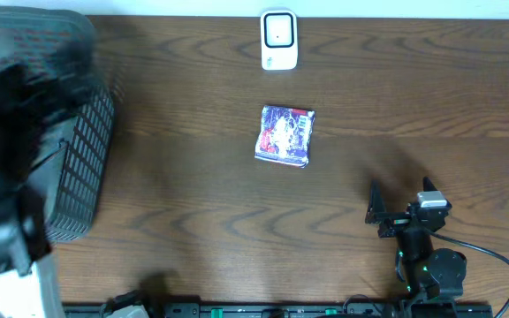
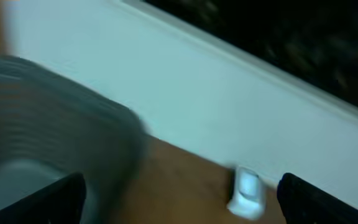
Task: Scan the item barcode
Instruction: 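Lift the purple package out and place it on the table centre, then reach the left gripper into the basket and grasp the red snack bar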
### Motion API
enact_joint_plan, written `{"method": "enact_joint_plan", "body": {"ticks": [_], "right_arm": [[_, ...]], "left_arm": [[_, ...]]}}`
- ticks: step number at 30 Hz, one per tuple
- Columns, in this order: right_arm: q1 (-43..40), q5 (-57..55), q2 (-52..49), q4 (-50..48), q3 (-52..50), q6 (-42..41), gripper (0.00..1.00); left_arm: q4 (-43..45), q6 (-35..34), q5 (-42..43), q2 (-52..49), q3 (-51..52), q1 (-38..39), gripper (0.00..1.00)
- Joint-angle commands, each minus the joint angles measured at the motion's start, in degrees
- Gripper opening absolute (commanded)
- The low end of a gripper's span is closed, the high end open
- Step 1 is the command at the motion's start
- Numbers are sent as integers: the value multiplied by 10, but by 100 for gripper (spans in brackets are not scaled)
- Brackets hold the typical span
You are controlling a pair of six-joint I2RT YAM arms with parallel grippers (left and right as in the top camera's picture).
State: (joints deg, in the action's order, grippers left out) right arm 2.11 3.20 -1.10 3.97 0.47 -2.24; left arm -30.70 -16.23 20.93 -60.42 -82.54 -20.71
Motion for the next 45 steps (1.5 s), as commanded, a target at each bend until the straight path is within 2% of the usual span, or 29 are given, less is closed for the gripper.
{"method": "enact_joint_plan", "body": {"ticks": [1,3,7,9,14,17,22,26,28,36,40,45], "right_arm": [[-6,1,2,1,-2,8,99],[-6,1,2,1,-2,8,99],[-6,1,2,1,-2,8,99],[-6,1,2,1,-2,8,99],[-6,1,2,1,-2,8,99],[-6,1,2,1,-2,8,99],[-6,1,2,1,-2,8,99],[-6,1,2,1,-2,8,99],[-6,1,2,1,-2,8,99],[-6,1,2,1,-2,8,99],[-6,1,2,1,-2,8,99],[-6,1,2,1,-2,8,99]], "left_arm": [[-3,12,5,4,-1,-105,98],[-5,12,-16,-9,-1,-136,98],[-49,-30,-195,-69,-1,-155,98],[-68,-31,-253,-109,-1,-155,98],[-121,-32,-322,-212,-1,-155,98],[-179,-64,-384,-275,-1,-155,98],[-235,-91,-407,-356,0,-156,98],[-254,-165,-438,-404,21,-170,98],[-254,-166,-433,-425,28,-179,98],[-168,-67,-394,-471,32,-181,98],[-130,-39,-394,-471,36,-181,100],[-80,-28,-393,-471,59,-181,92]]}}
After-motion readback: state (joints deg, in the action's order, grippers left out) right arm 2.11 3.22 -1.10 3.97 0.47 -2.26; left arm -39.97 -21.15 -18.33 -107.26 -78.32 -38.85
